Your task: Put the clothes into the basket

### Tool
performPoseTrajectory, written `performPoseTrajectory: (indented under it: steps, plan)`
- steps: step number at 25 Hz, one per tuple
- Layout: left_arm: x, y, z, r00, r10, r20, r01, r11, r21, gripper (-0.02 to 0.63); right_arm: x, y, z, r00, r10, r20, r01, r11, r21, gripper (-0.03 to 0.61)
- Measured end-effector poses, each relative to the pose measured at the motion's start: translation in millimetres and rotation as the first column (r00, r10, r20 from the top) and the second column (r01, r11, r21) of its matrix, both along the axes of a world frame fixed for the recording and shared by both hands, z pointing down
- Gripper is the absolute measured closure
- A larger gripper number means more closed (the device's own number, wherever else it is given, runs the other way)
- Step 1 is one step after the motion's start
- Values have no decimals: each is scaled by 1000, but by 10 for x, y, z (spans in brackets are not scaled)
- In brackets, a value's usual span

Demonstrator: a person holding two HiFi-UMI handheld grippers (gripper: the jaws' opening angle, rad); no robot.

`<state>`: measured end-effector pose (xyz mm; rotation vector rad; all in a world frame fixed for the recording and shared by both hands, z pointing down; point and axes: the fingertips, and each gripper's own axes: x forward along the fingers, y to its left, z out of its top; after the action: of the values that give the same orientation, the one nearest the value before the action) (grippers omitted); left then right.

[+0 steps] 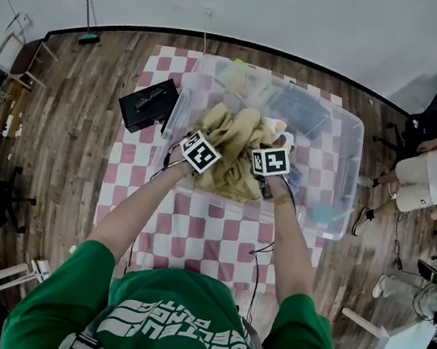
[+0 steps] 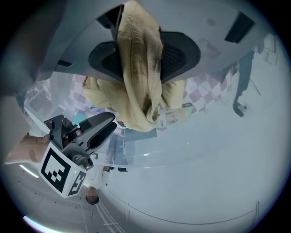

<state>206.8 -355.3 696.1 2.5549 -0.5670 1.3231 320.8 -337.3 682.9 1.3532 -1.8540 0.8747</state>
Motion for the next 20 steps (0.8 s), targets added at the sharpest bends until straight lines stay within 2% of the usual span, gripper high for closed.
performPoseTrajectory:
  steps: [3, 10, 13, 15, 17, 20]
  plan:
    - [-18, -61, -194, 1000, -20, -18, 21, 998, 62, 428, 33, 12, -206, 1000, 12, 4, -12, 999, 45, 410]
    - [-77, -173, -827, 990, -66, -127, 87, 982, 168, 428, -100, 83, -807, 1000, 23, 18, -26, 983, 183, 411]
    - [-96, -91, -1094, 979, -64, -195, 100, 977, 186, 433, -208, 168, -1105, 999, 24, 27, -30, 967, 253, 461]
    - [-114, -6, -1317, 968, -58, -245, 110, 973, 202, 470, -265, 248, -1310, 999, 37, 37, -47, 951, 307, 500]
    - [-137, 91, -1556, 953, -47, -298, 119, 967, 228, 541, -329, 353, -1550, 997, 51, 56, -67, 930, 362, 536]
    - [-197, 275, -1907, 926, -16, -378, 121, 959, 255, 595, -473, 565, -1891, 995, 49, 90, -83, 896, 437, 562]
